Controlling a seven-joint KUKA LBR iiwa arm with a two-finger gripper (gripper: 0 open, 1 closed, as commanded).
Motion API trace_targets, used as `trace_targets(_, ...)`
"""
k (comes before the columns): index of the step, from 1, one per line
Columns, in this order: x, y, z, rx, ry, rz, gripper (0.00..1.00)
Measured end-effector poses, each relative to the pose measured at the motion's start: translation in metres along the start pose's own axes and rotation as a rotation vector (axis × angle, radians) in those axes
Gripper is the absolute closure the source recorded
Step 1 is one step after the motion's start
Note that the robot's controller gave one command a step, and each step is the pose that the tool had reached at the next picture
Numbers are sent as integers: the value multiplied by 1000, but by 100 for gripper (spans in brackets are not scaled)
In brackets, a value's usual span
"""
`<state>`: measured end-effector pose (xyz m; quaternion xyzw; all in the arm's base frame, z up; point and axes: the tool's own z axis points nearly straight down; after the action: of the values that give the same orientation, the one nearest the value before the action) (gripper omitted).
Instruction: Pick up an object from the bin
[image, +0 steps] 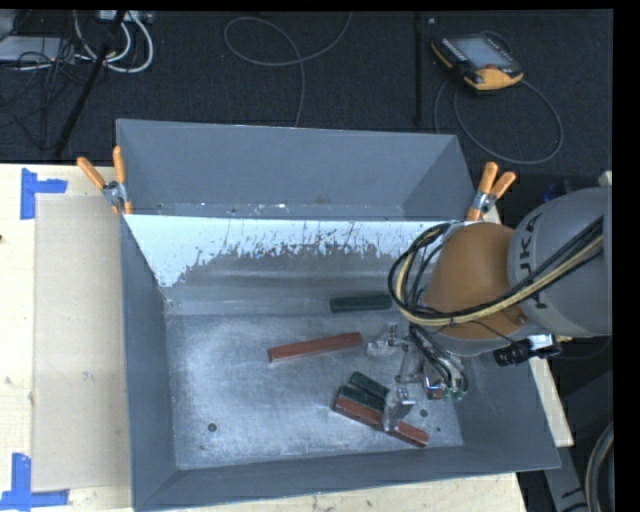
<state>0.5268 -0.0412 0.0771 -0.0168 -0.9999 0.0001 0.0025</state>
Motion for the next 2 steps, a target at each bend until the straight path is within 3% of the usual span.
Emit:
trace_targets(1,0,-1,-7,2,2,1,100)
trace_targets(2,0,-1,-7,2,2,1,100)
